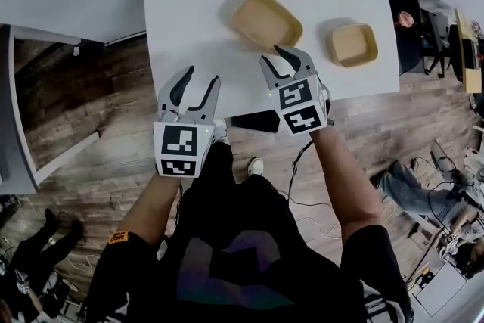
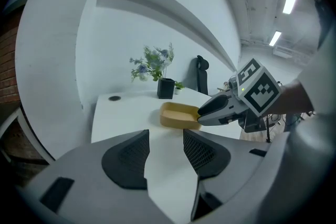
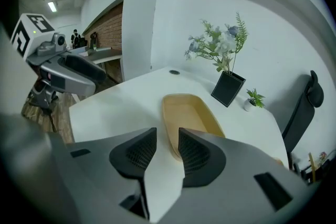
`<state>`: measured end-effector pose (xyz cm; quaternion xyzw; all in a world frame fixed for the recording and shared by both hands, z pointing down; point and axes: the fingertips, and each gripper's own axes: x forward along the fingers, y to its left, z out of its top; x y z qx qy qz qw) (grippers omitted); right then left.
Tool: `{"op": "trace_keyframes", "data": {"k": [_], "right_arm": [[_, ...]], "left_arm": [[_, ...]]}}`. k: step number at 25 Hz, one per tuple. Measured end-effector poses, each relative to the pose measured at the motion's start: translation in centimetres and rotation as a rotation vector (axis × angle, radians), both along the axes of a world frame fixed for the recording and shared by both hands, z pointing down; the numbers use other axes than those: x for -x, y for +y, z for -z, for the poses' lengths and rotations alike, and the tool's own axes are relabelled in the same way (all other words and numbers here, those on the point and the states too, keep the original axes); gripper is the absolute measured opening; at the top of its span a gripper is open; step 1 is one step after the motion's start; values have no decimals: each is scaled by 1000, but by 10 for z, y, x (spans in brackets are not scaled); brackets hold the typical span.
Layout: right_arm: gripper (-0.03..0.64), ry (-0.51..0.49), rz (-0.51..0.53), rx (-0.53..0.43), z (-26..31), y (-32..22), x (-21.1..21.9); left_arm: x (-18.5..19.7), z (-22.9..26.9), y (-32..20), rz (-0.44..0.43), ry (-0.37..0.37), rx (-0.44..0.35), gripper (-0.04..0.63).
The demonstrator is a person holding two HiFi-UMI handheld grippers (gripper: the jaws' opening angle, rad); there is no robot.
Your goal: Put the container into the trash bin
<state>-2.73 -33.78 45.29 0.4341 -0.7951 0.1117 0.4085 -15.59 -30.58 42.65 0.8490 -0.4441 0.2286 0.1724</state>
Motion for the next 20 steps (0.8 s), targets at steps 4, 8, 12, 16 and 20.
{"op": "trace_keyframes", "data": {"k": [4, 8, 12, 16, 20], "right_arm": [[127, 85, 38, 13, -19, -14, 2], [89, 133, 75, 28, -32, -20, 4], [51, 160, 101, 41, -38, -19, 5], [35, 169, 106, 27, -33, -14, 4], [34, 166, 106, -2, -19, 0, -1]], "left_arm": [[7, -12, -12, 2, -2, 25, 190], [9, -19, -20, -1, -3, 38, 190], [9, -23, -20, -11, -2, 49, 190], [6, -20, -15, -16, 3, 43, 190], [1, -11, -1, -12, 10, 26, 192]]}}
